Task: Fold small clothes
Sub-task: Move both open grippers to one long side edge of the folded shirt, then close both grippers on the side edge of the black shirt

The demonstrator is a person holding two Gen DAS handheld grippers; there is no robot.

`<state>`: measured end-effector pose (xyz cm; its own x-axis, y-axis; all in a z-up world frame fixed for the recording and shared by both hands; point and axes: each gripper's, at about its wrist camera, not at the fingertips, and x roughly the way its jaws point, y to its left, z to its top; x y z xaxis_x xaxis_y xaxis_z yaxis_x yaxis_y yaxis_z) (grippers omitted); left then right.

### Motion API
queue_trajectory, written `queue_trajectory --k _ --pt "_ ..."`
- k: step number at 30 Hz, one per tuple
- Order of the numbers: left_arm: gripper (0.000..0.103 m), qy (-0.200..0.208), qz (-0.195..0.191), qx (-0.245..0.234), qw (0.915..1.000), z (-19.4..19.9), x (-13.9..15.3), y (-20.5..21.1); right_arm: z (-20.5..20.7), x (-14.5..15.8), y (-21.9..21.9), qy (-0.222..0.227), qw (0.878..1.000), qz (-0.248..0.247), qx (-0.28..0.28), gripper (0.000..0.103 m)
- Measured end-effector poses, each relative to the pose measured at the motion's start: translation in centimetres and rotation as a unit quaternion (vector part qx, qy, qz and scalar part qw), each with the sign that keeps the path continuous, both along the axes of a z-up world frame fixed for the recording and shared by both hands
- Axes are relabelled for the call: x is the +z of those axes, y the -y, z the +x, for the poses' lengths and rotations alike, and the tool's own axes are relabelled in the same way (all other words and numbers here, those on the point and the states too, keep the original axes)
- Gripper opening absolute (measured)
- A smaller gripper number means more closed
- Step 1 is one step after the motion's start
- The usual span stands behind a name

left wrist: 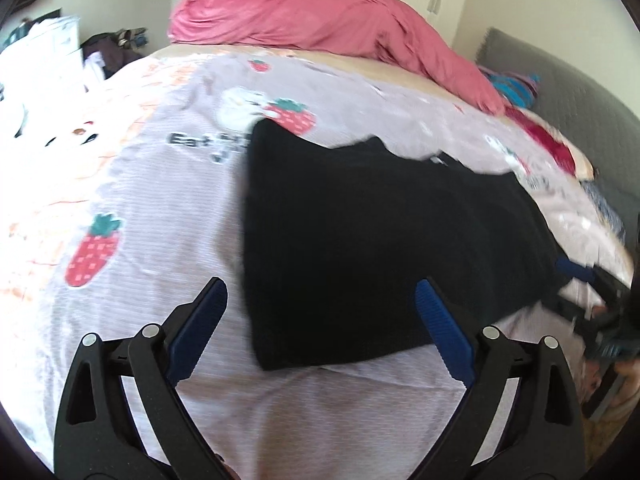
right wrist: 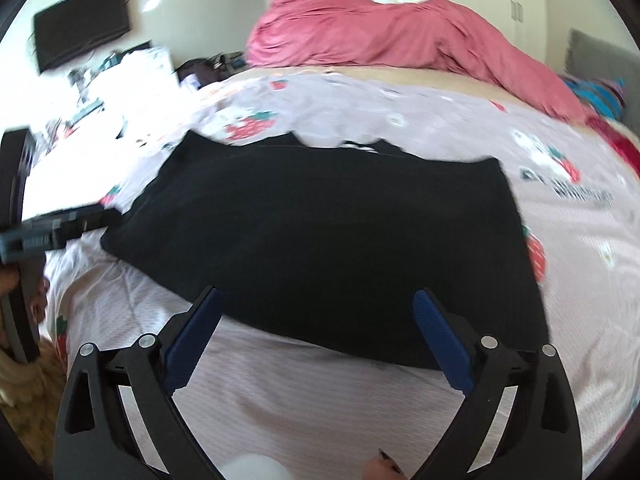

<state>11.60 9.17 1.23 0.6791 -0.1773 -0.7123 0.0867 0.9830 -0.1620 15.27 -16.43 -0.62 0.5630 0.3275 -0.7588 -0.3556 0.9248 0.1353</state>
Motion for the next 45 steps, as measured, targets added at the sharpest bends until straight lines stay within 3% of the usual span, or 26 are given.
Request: queue_trajectory --k 4,9,17,25,38,39,44,45 --pt "0.093 0.008 -0.007 0.035 0.9993 0.4 0.6 -2.6 -0.1 -0.1 -3.6 0.008 0.999 -0.025 0.038 0.097" --pt "0.093 0.012 0.01 0.078 0.9968 1.4 0.9 -4.8 -0.3 -0.5 -8.4 0.03 0.993 -0.07 0.089 0.097" --pt "0.093 0.002 0.009 0.11 0.9939 5.0 0.7 -6.5 -0.8 -1.8 -15.1 0.073 0.974 -0.142 0.16 0.097" --pt "0.093 -0.032 -0.047 0.124 0.9906 9.3 -0.3 -7.4 1.4 -3.6 -18.0 0.076 0.968 -0.18 0.16 0.097" --pt "0.093 -0.069 -0.072 0.123 0.9875 14.1 -1.5 -8.3 4.5 -4.2 -20.1 0.092 0.97 -0.179 0.139 0.096" --pt "0.093 -0.072 -0.073 0.123 0.987 14.2 -1.7 -8.4 4.6 -4.2 -20.1 0.096 0.97 -0.179 0.137 0.095" --pt "0.093 -0.08 -0.073 0.114 0.9876 14.4 -1.9 -8.3 4.3 -3.4 -19.4 0.112 0.972 -0.152 0.138 0.061" --pt "0.093 -0.08 -0.076 0.113 0.9875 14.4 -1.9 -8.3 4.1 -3.1 -19.2 0.114 0.973 -0.143 0.139 0.048"
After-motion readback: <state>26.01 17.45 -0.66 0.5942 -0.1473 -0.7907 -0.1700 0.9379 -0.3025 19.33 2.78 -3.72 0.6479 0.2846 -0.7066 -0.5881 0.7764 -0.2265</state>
